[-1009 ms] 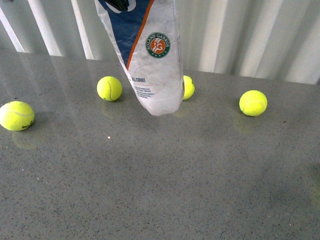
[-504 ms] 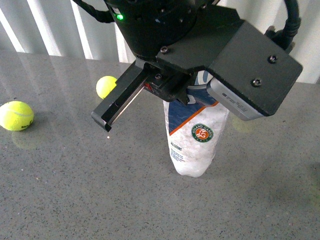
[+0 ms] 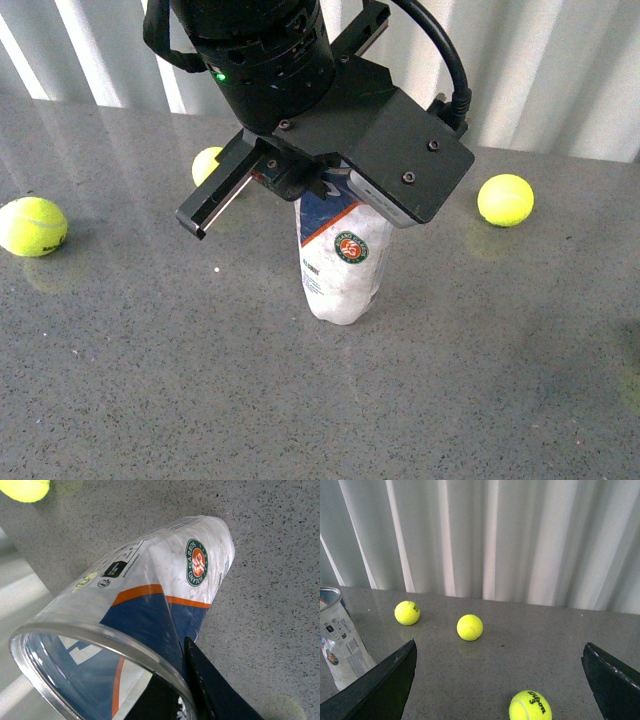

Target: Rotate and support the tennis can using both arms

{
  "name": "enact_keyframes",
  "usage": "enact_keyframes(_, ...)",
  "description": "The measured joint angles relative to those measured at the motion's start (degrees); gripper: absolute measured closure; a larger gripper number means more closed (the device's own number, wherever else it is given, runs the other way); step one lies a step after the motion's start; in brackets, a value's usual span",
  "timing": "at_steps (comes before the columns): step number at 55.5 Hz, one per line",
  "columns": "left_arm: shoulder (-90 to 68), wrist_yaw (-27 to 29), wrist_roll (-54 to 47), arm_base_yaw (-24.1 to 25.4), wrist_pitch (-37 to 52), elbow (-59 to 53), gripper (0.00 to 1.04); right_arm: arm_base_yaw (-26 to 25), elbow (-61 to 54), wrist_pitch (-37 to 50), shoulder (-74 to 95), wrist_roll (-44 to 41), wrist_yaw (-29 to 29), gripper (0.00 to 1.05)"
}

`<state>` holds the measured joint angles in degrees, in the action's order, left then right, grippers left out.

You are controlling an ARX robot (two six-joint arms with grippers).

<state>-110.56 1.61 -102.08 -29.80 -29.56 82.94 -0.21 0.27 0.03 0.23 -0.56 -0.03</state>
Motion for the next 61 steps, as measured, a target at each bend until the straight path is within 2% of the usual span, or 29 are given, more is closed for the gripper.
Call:
enact_keyframes(4, -0.1, -0.3, 0.0, -0.1, 0.4, 0.0, 0.8, 0.0, 0.0, 0.0, 0.0, 0.0, 0.0, 0.07)
enact_keyframes(10, -0.1, -0.6, 0.1, -0.3, 0.4, 0.0, 0.57, 0.0, 0.0, 0.0, 0.0, 0.0, 0.0, 0.07)
enact_keyframes(25, 0.2, -0.7, 0.2, 0.0, -0.3, 0.9, 0.16, 0.0, 0.0, 0.0, 0.0, 0.0, 0.0, 0.07)
enact_keyframes(27, 0.7, -1.2, 0.5, 0.2, -0.5, 1.0, 0.07, 0.0, 0.0, 0.0, 0.0, 0.0, 0.0, 0.07)
enact_keyframes(31, 1.7, -2.7, 1.6, 0.5, -0.6, 1.3, 0.07, 0.0, 0.0, 0.0, 0.0, 0.0, 0.0, 0.07)
enact_keyframes(38, 5.5, -8.6, 7.3, 1.9, 3.1, 2.6, 0.07, 0.0, 0.0, 0.0, 0.0, 0.0, 0.0, 0.07)
enact_keyframes(40, 7.5, -10.8, 11.2, 2.9, 6.8, 3.2, 0.07, 0.0, 0.0, 0.0, 0.0, 0.0, 0.0, 0.07)
enact_keyframes(45, 12.0, -10.3, 18.9, 6.3, 18.0, 3.5, 0.07, 0.0, 0.0, 0.0, 0.0, 0.0, 0.0, 0.07)
enact_keyframes(50, 18.6, -8.6, 33.4, 13.4, 33.7, 2.2, 0.07, 0.0, 0.0, 0.0, 0.0, 0.0, 0.0, 0.07)
enact_keyframes(52, 20.6, -8.2, 37.4, 15.1, 35.9, 1.1, 0.07, 0.0, 0.0, 0.0, 0.0, 0.0, 0.0, 0.07)
enact_keyframes(57, 25.1, -6.6, 47.2, 19.0, 36.9, -1.8, 0.07, 0.0, 0.0, 0.0, 0.0, 0.0, 0.0, 0.07)
enact_keyframes(59, 28.5, -7.3, 56.4, 21.8, 35.6, -4.4, 0.07, 0.0, 0.0, 0.0, 0.0, 0.0, -0.1, 0.07)
enact_keyframes(61, 30.7, -8.5, 60.9, 23.6, 34.4, -6.1, 0.07, 0.0, 0.0, 0.0, 0.0, 0.0, 0.0, 0.07)
